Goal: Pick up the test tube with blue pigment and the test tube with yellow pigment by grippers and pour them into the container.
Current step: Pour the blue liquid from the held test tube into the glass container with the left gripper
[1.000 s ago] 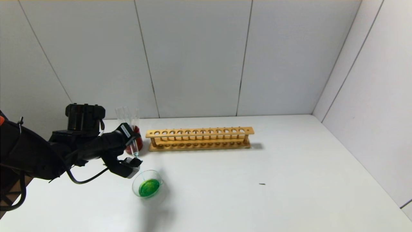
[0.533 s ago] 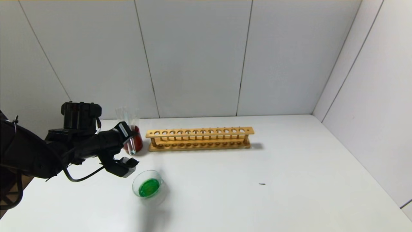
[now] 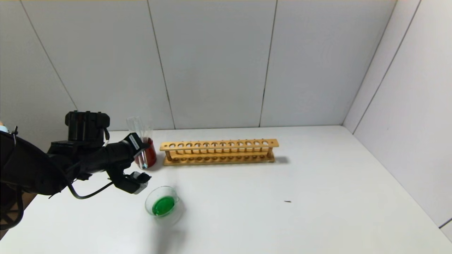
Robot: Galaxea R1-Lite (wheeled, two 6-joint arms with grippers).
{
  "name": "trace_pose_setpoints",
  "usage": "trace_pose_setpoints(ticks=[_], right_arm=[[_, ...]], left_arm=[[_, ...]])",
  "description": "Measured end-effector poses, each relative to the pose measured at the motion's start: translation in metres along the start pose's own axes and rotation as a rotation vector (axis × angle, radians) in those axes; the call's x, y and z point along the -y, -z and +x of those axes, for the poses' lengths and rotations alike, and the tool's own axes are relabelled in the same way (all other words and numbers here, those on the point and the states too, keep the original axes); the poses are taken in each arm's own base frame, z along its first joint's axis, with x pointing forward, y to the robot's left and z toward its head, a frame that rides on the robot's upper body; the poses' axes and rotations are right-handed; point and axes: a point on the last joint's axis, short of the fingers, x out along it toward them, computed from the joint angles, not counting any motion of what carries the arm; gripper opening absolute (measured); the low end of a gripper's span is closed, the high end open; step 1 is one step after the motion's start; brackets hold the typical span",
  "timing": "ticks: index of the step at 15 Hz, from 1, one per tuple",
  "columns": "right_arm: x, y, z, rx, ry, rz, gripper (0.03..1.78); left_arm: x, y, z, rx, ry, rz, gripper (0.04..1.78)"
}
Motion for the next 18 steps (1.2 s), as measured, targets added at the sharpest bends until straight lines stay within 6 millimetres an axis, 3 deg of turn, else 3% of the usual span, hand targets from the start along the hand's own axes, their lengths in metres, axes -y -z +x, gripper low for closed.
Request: trace_pose_setpoints(ticks=[13, 16, 18], right_arm=[[0.0, 0.0, 0.0, 0.0, 0.0, 0.0, 1.75], [0.0, 0.0, 0.0, 0.0, 0.0, 0.0, 1.75], [0.0, 0.0, 0.0, 0.0, 0.0, 0.0, 1.75]], left_arm=[[-0.008, -0.001, -0.001, 0.004, -0.029, 0.115, 0.32], [-0.007, -0.003, -0.005, 0.006, -0.03, 0.002, 0.32], [-0.005, -0.007, -0.013, 0.001, -0.035, -0.209, 0.32]])
